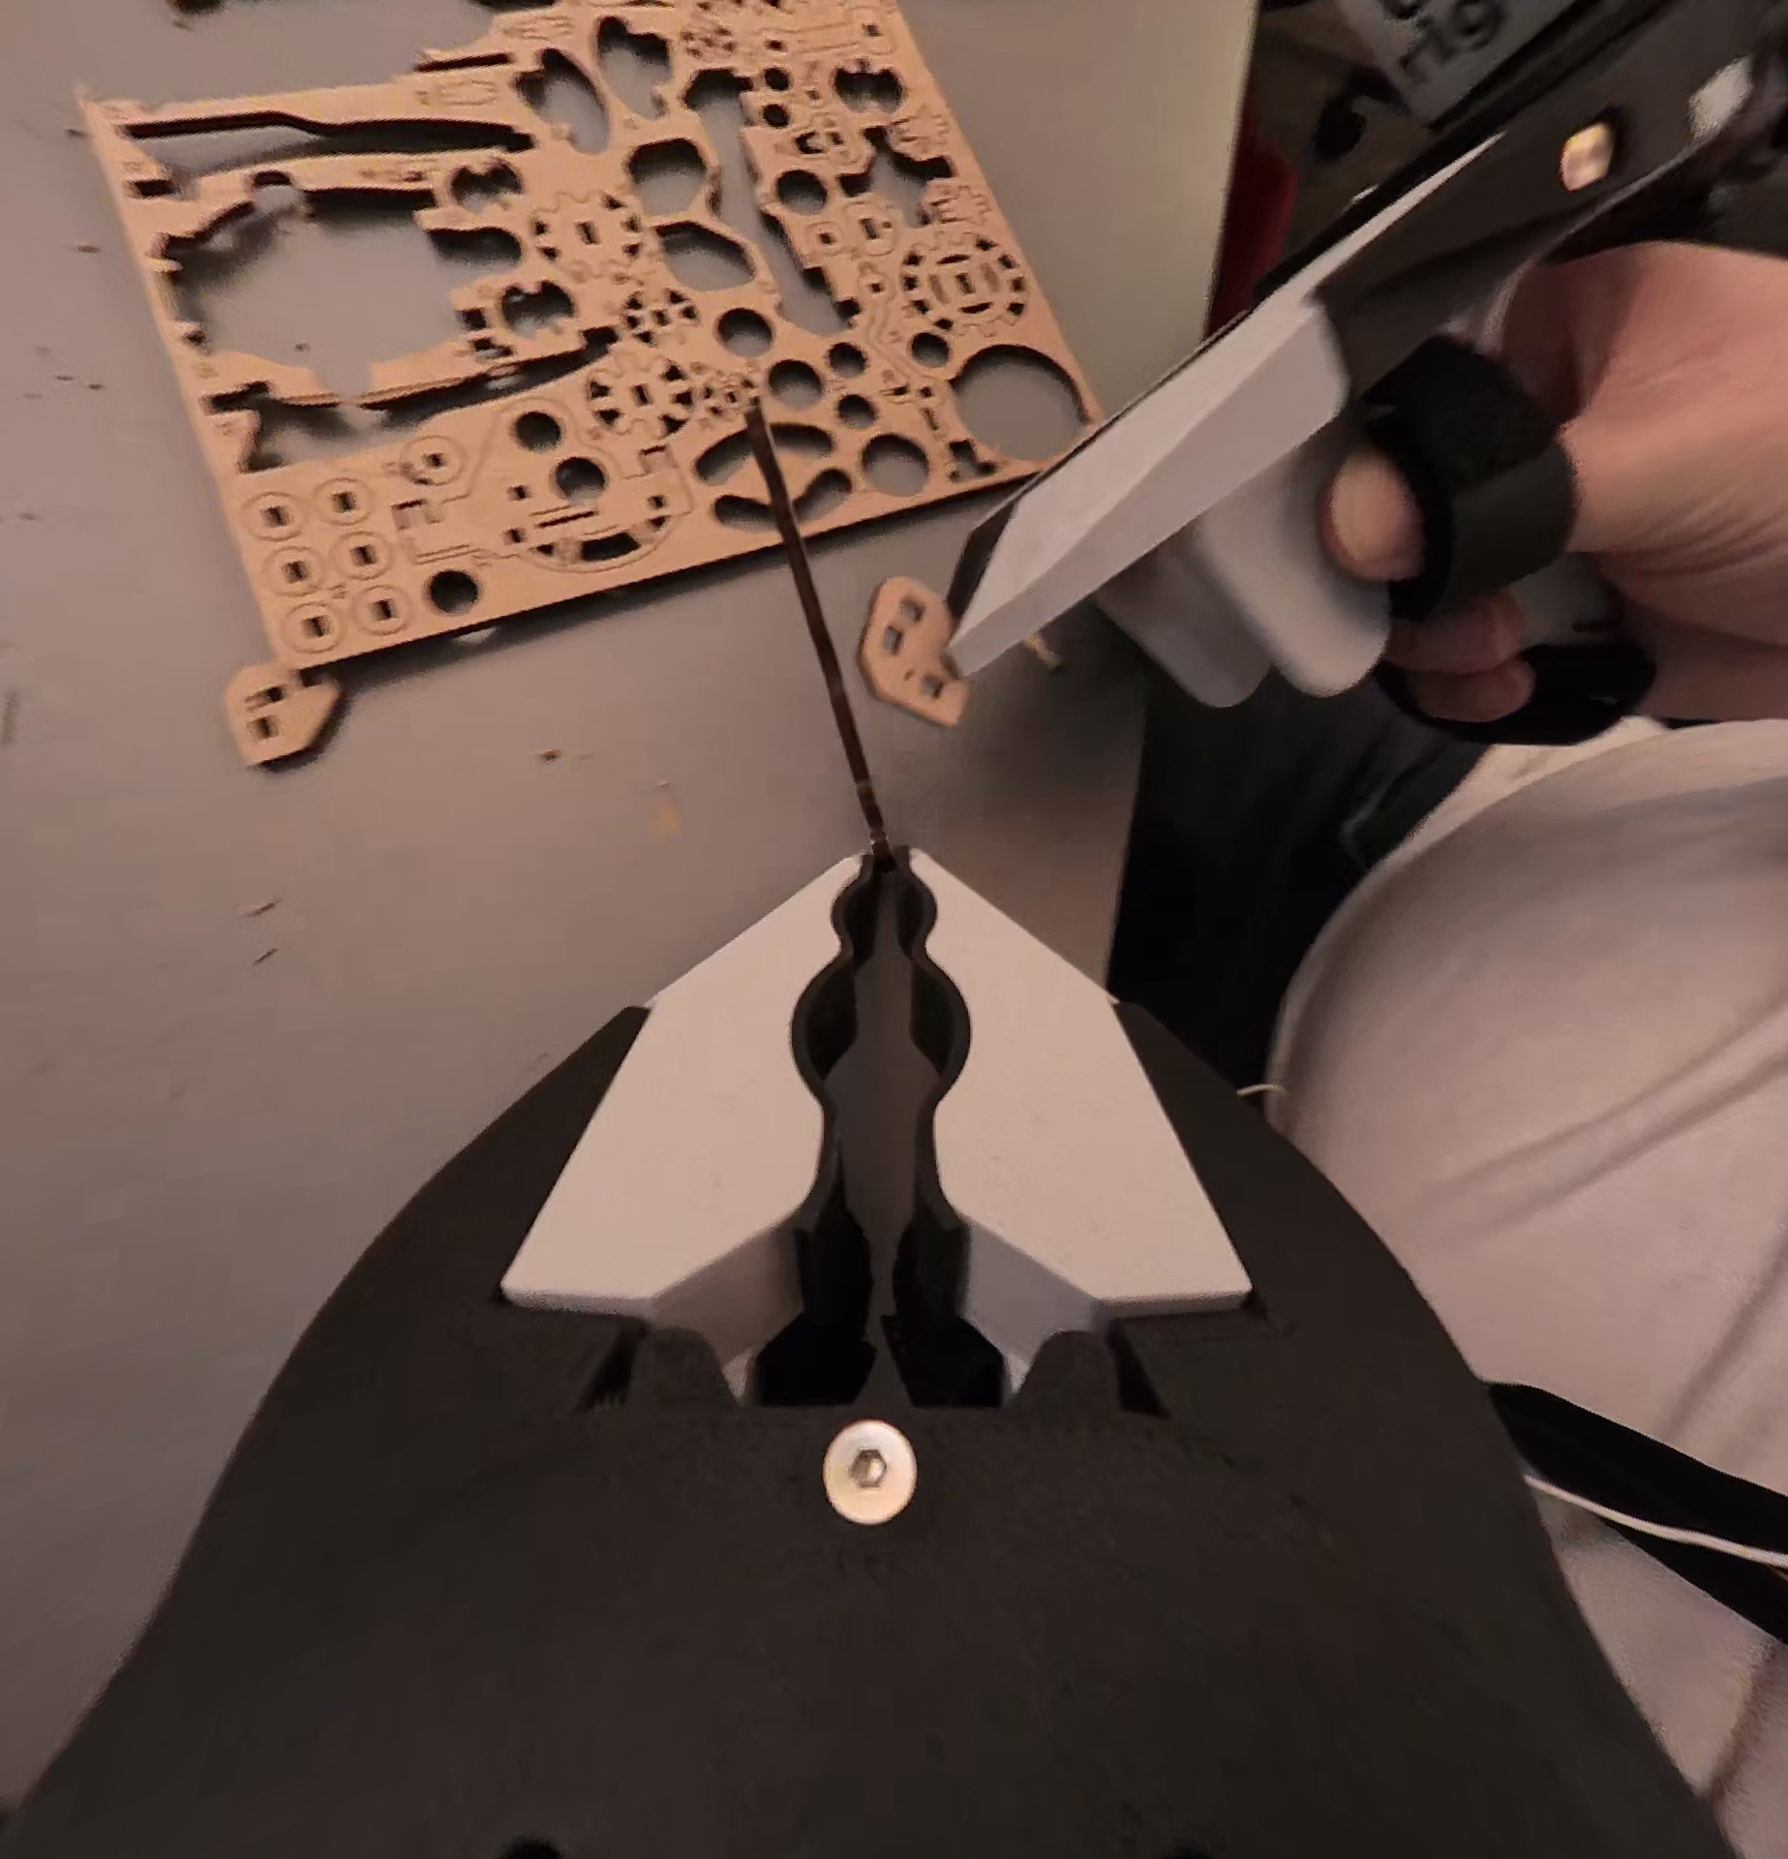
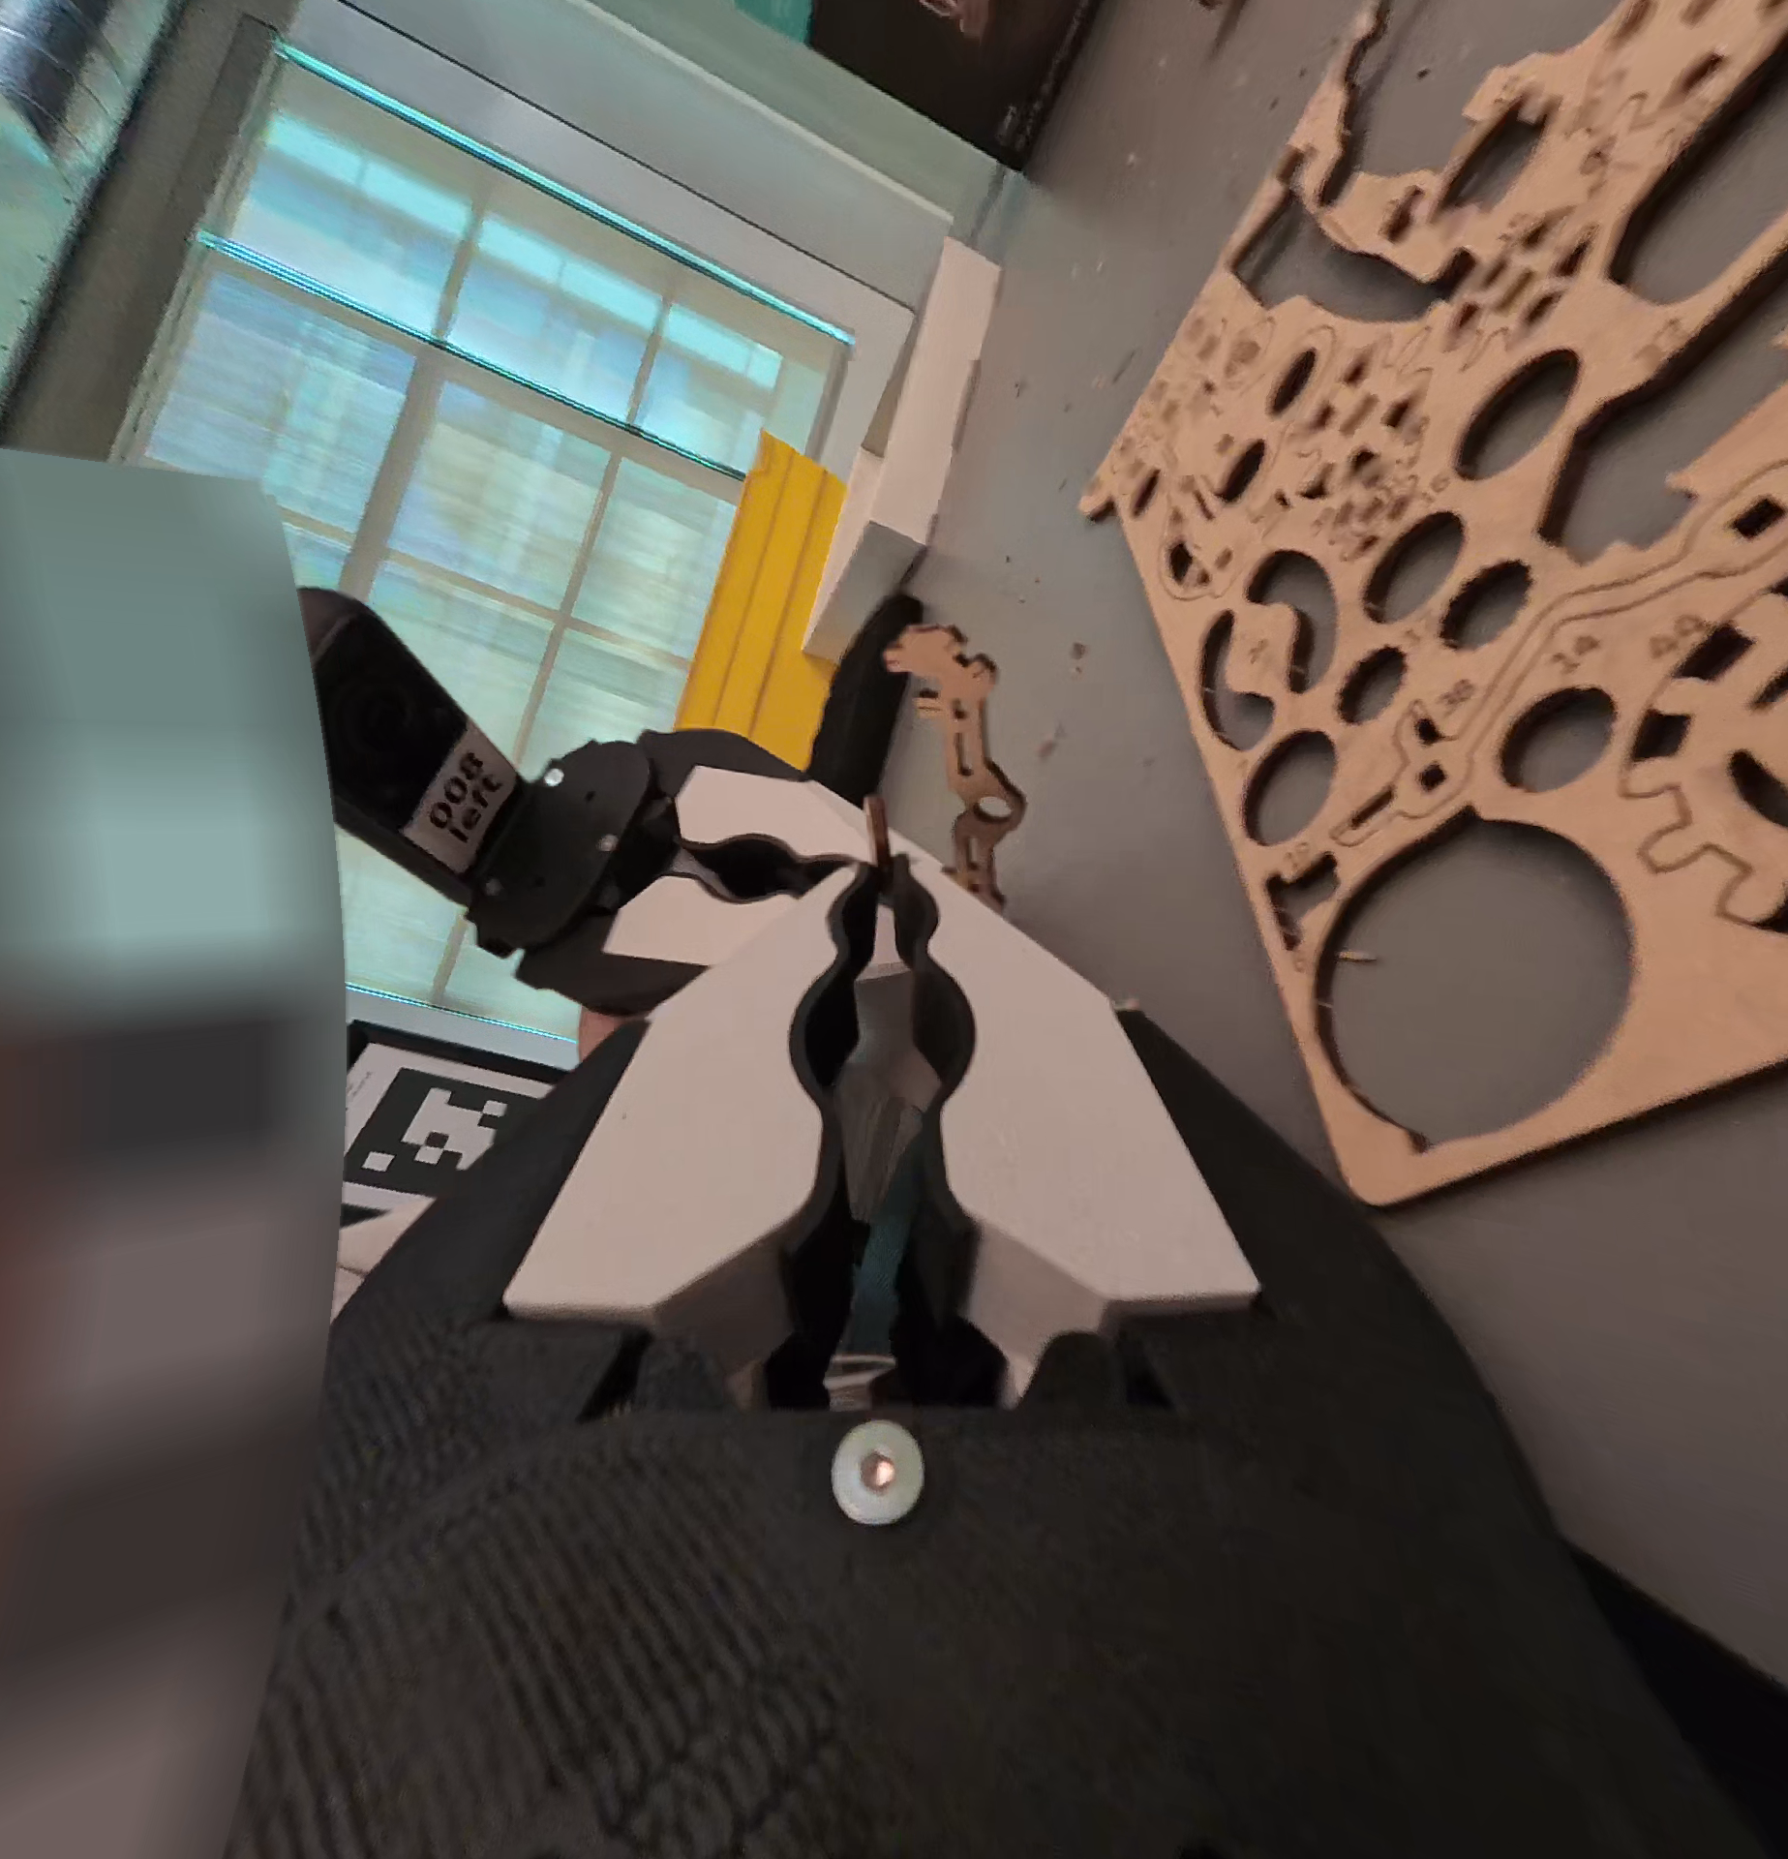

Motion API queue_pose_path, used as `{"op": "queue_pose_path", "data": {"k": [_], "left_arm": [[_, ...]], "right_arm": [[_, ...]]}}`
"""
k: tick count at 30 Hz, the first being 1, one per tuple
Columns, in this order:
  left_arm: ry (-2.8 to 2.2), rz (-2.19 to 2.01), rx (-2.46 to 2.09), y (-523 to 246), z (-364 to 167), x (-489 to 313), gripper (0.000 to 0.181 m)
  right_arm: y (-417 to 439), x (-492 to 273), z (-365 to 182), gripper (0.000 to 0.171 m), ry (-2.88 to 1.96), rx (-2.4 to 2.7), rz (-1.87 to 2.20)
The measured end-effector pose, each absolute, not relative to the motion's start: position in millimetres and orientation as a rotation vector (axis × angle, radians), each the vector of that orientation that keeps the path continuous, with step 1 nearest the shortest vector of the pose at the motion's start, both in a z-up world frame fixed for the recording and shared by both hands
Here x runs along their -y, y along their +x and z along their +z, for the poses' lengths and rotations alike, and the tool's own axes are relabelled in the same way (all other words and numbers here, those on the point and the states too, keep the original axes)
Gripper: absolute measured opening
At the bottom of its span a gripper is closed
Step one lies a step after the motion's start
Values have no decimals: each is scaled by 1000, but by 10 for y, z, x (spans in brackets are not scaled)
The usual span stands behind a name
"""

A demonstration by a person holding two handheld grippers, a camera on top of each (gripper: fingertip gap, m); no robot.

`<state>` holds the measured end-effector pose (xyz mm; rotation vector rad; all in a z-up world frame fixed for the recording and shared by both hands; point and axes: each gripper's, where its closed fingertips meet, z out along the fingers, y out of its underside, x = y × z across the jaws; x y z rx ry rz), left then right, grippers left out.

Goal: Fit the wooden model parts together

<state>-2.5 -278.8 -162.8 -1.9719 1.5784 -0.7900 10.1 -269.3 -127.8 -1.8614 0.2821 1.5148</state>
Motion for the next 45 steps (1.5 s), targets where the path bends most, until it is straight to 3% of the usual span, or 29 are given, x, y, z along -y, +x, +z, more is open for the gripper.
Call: {"op": "queue_pose_path", "data": {"k": [1, 15, 30, 45], "left_arm": [[-1966, -723, -1559, -70, -1626, 2732, 1], [-1903, -345, -1164, -472, -1397, 2040, 1], [-1804, -482, -585, -684, -895, 1260, 0], [-1830, -426, -392, -969, -888, 855, 0]], "right_arm": [[93, 2691, -1247, 1, -1835, -274, 1505], [-203, 2329, -993, 0, -1680, -232, 1473], [-589, 1407, -398, 1, -1394, 81, 1465], [-983, 853, -488, 1, -1544, 214, 1345]]}}
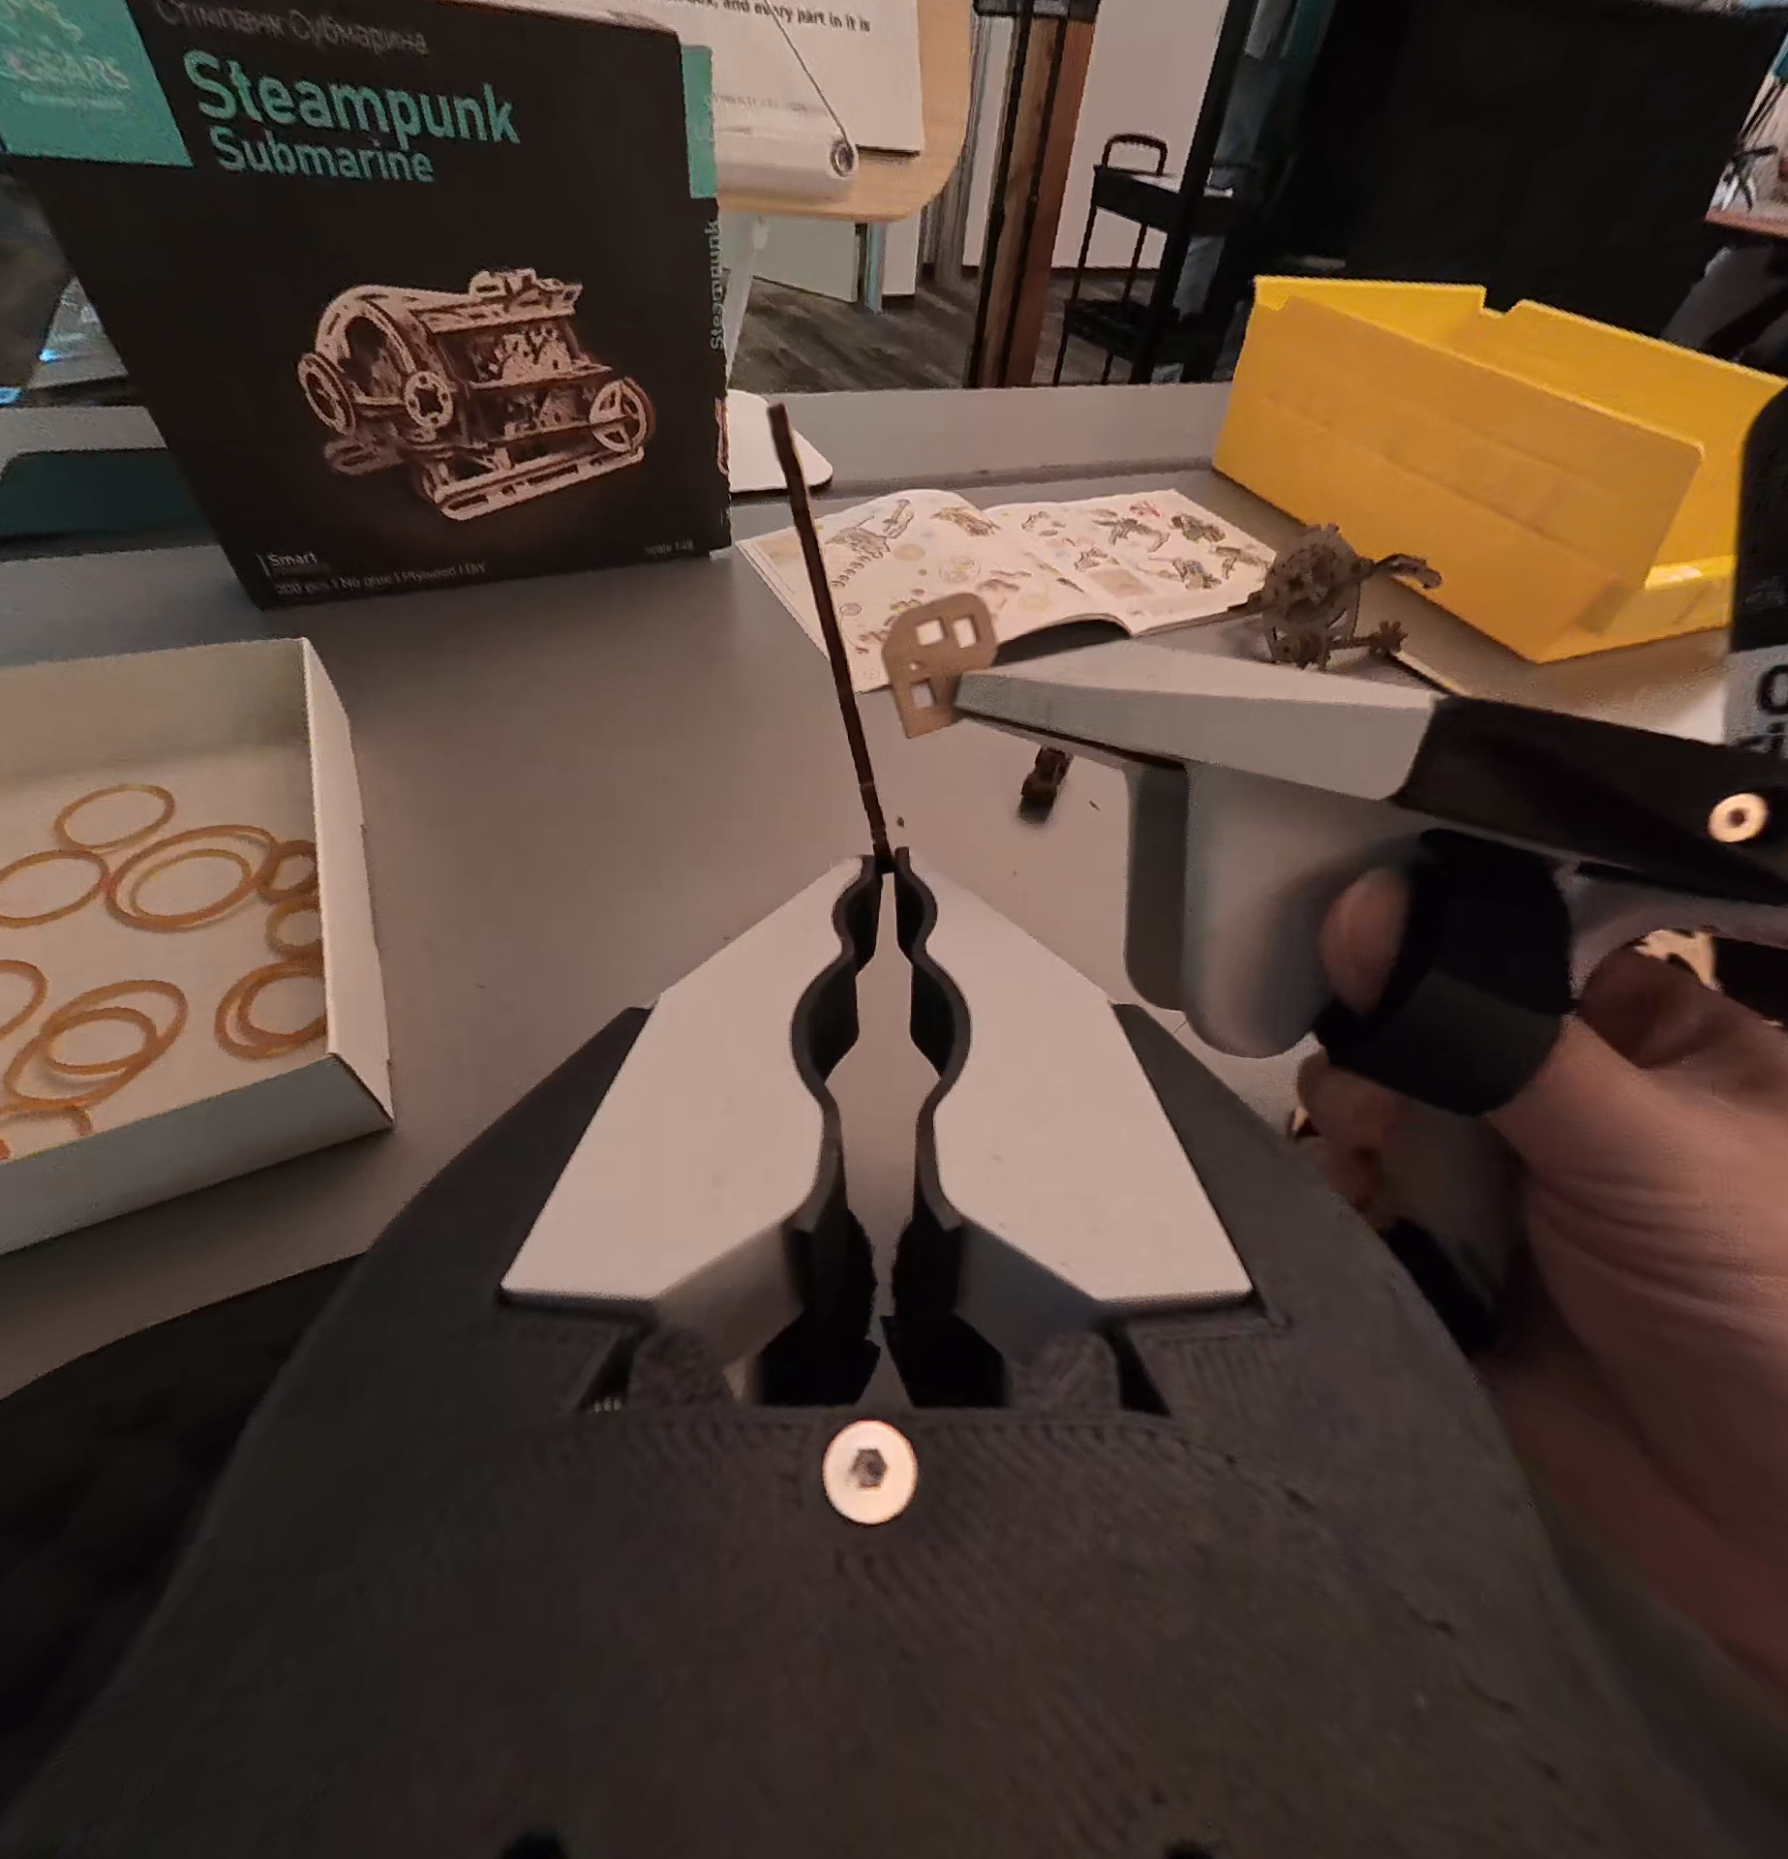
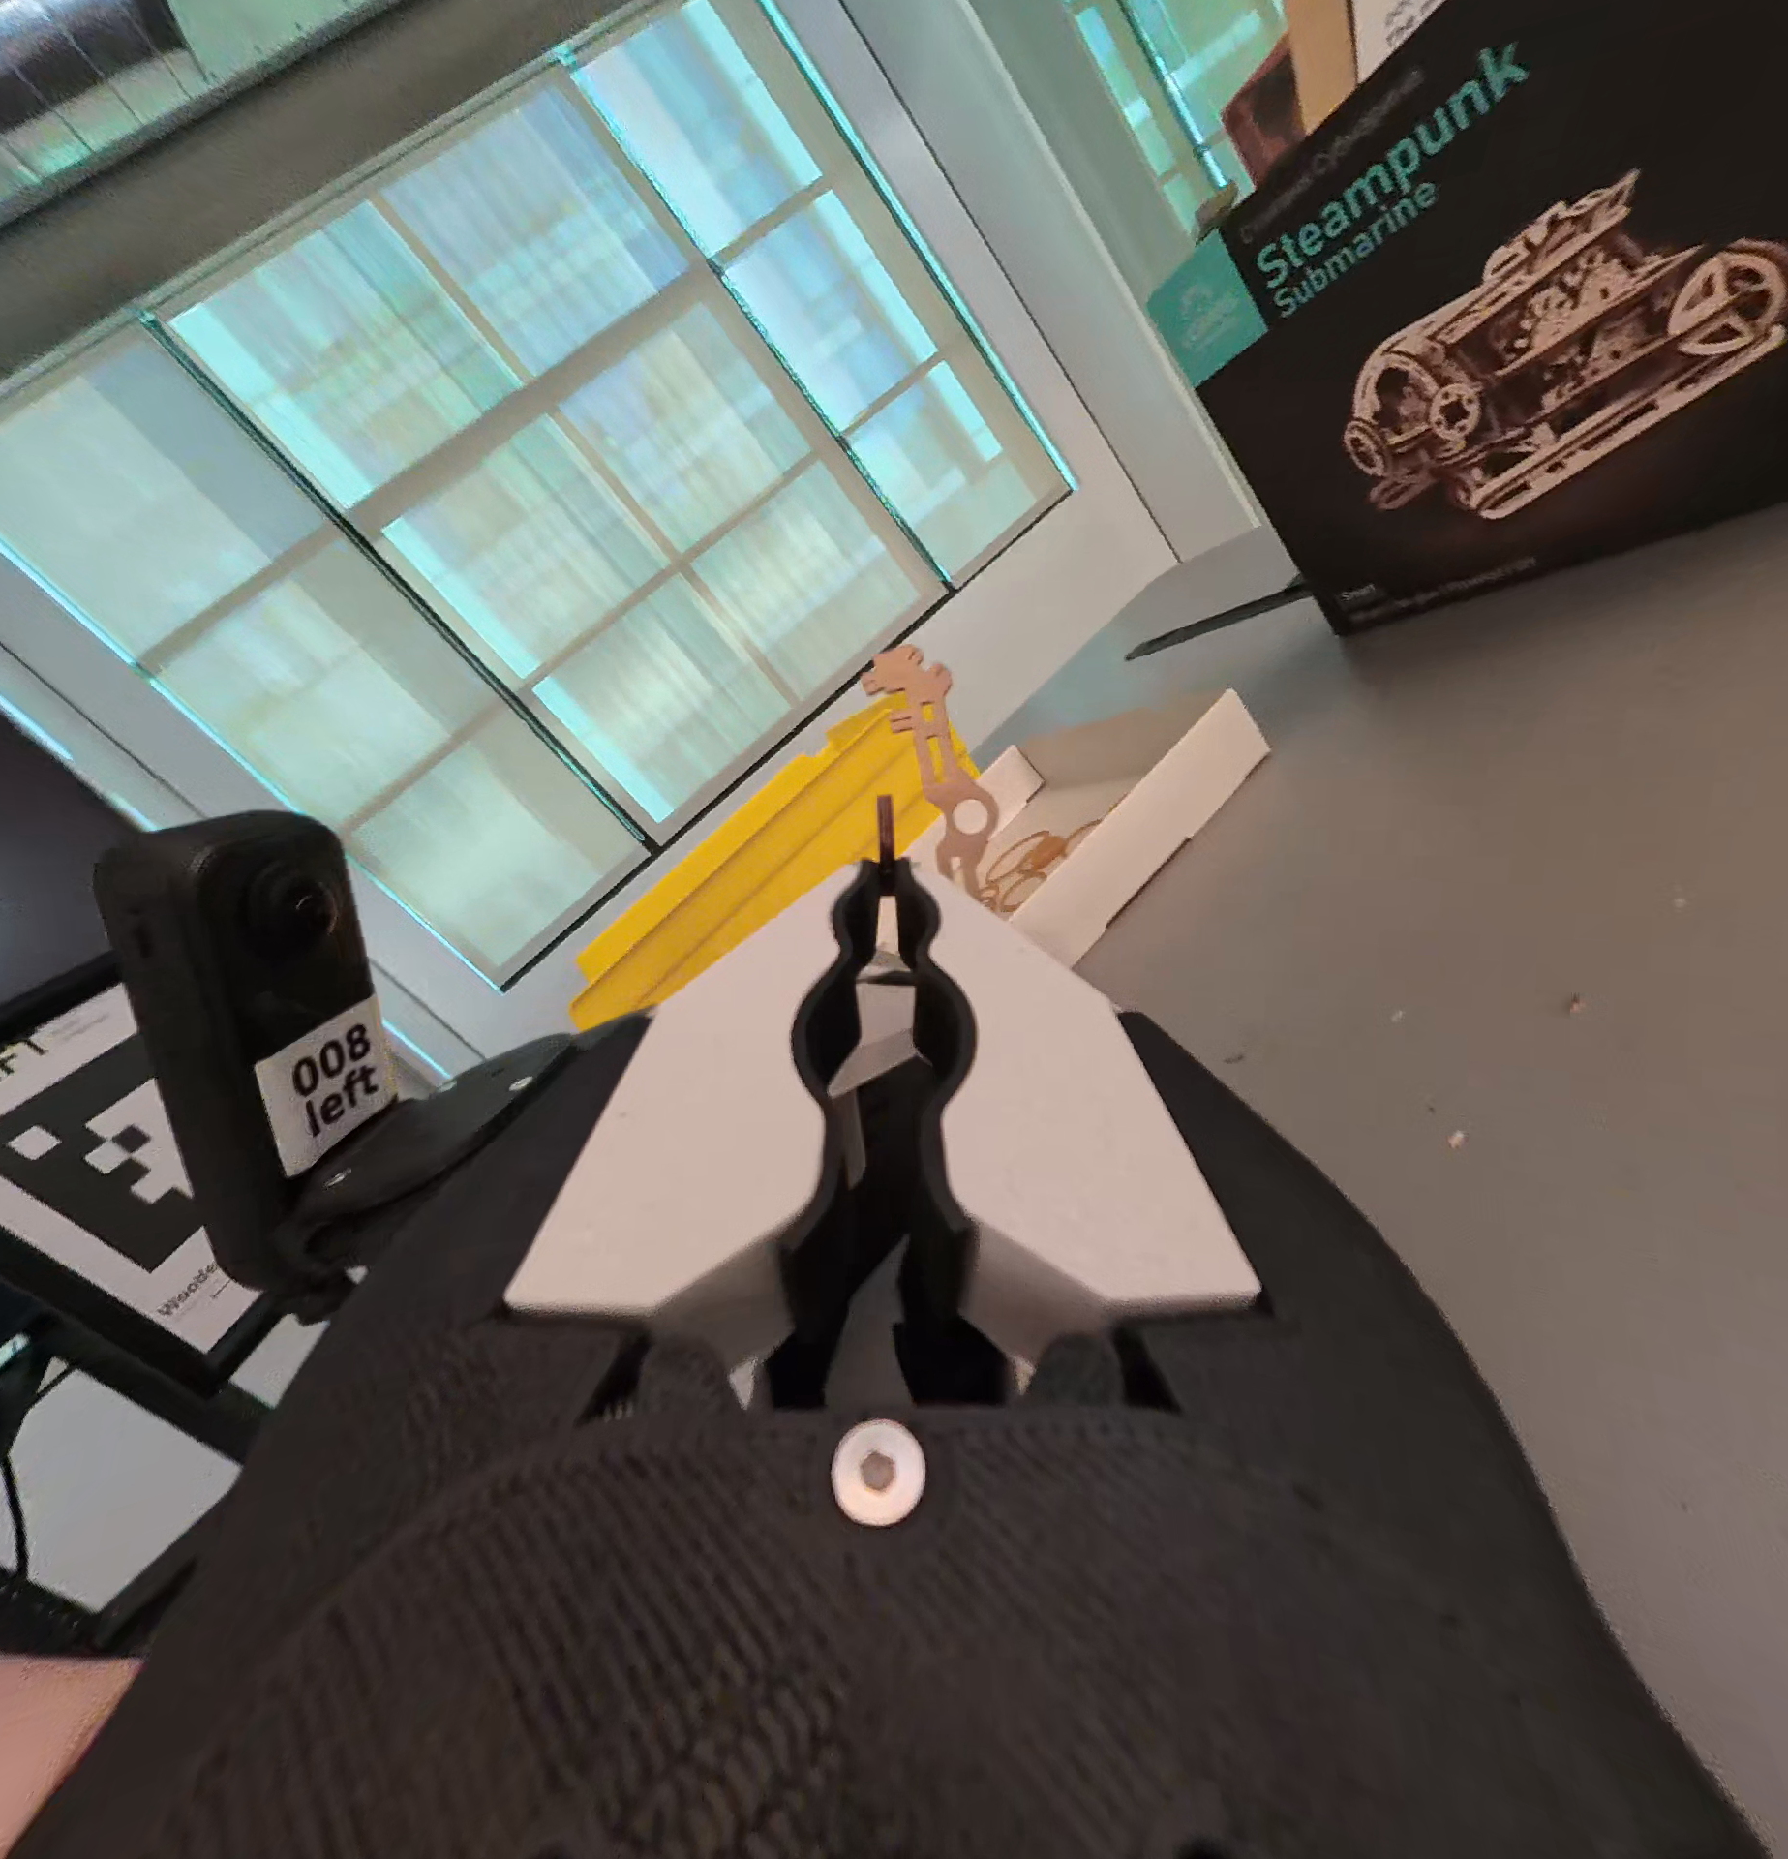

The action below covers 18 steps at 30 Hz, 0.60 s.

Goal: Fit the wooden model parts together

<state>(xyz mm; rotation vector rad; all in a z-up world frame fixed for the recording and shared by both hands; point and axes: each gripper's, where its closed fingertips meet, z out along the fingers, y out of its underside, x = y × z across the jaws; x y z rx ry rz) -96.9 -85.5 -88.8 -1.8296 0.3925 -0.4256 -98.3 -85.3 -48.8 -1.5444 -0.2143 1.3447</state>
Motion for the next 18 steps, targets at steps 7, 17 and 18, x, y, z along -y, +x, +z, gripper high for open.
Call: {"op": "queue_pose_path", "data": {"k": [7, 17, 18], "left_arm": [[-1829, -465, -351, -1007, -898, 833, 1], [-1820, -448, -377, -971, -916, 841, 1], [-1819, -447, -374, -976, -915, 839, 1]], "right_arm": [[-1056, 822, -621, 1, -1564, 171, 1434], [-1057, 831, -692, 1, -1616, 163, 1413], [-1064, 836, -701, 1, -1622, 167, 1413]]}}
